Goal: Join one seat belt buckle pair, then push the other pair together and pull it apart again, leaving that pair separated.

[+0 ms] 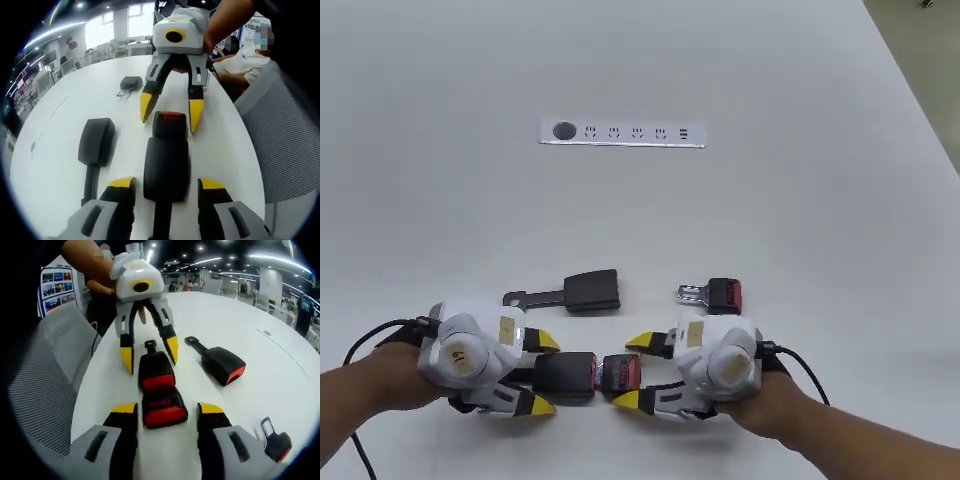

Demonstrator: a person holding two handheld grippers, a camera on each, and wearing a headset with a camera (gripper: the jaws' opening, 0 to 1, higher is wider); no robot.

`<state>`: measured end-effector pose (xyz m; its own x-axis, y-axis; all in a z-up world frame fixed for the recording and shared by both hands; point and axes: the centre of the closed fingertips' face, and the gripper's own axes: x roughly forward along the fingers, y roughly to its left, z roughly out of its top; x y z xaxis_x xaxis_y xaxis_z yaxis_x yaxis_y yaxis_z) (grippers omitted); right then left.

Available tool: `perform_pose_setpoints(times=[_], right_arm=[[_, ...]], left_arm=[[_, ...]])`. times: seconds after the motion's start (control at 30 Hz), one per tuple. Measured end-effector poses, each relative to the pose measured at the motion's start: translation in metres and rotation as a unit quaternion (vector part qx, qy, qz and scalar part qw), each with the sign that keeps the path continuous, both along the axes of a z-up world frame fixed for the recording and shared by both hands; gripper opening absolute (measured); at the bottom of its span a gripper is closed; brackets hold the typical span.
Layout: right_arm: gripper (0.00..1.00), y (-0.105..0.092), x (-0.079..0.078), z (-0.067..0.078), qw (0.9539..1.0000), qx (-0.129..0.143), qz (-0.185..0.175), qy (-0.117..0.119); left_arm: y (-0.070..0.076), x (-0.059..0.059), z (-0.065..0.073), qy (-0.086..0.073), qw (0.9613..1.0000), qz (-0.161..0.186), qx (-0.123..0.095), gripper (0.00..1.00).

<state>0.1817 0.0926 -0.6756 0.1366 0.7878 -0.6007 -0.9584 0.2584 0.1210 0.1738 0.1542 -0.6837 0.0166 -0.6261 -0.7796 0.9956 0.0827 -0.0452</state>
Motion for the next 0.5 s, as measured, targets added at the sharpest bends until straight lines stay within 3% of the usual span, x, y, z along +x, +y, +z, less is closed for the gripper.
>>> perform_pose_setpoints(times=[0.03, 0.07, 0.1, 0.13, 0.17, 0.23, 0.5], right_arm=[[0.53, 0.001, 0.002, 0.003, 0.9995, 0.022, -0.013, 0.018], [0.56, 0.000, 0.003, 0.005, 0.9992, 0.028, -0.019, 0.021], [0.59, -0.003, 0.005, 0.007, 0.9995, 0.023, -0.021, 0.006], [0.62, -0.003, 0.005, 0.008, 0.9995, 0.022, -0.022, 0.005], [0.66, -0.004, 0.007, 0.006, 0.9994, 0.023, -0.027, 0.005], [0.70, -0.005, 0.008, 0.011, 0.9991, 0.028, -0.030, 0.003], [0.72, -0.021, 0.014, 0.024, 0.9984, 0.029, -0.045, -0.016]], left_arm=[[0.000, 0.003, 0.004, -0.002, 0.9999, 0.013, -0.006, 0.57], [-0.001, 0.004, 0.007, 0.010, 0.9993, 0.033, -0.017, 0.61], [-0.003, 0.005, 0.012, 0.022, 0.9980, 0.050, -0.031, 0.64], [-0.003, 0.007, 0.015, 0.017, 0.9977, 0.054, -0.037, 0.68], [-0.003, 0.010, 0.017, 0.002, 0.9980, 0.049, -0.041, 0.73], [-0.002, 0.009, 0.020, 0.005, 0.9979, 0.051, -0.040, 0.78], [0.000, 0.013, 0.033, -0.013, 0.9982, 0.047, -0.035, 0.79]])
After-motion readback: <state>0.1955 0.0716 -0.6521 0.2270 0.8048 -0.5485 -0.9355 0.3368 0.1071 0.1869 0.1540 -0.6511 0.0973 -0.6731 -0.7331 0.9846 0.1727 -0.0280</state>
